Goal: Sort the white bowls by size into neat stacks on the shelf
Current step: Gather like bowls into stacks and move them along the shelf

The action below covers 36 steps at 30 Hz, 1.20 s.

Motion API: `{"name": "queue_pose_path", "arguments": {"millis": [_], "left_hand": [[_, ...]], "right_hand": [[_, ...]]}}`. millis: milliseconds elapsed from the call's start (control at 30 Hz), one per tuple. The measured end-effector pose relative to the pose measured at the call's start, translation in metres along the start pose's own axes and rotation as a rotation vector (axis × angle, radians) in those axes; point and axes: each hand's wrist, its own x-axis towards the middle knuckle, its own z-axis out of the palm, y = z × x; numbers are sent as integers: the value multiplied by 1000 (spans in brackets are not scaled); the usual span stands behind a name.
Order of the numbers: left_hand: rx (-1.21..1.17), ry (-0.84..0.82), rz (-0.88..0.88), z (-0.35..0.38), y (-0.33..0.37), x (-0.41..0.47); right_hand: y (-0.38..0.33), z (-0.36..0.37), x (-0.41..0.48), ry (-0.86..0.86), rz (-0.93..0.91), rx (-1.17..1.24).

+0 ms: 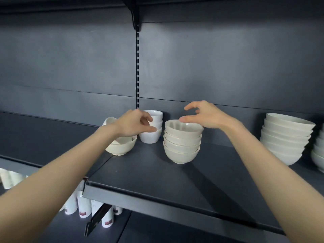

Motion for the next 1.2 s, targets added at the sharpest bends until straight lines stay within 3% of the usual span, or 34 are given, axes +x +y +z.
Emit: {"name": "queue_pose_path", "arguments": {"millis": [200, 433, 867, 1067, 1200], "left_hand": [[11, 136, 46, -41, -45, -24], [-29, 161, 49, -73, -126, -45], [-375, -216, 39, -32, -211, -25], [-569, -288, 54, -12, -220, -9], [-666, -284, 24, -4, -220, -3]], "right_hand": [[-53, 32, 17, 12, -108, -24], [-105, 94, 41, -5, -65, -5], [-130, 186, 48, -75, 152, 166], [-132, 200, 49, -19, 47, 333], [-131, 196, 50, 7, 10, 262]]}}
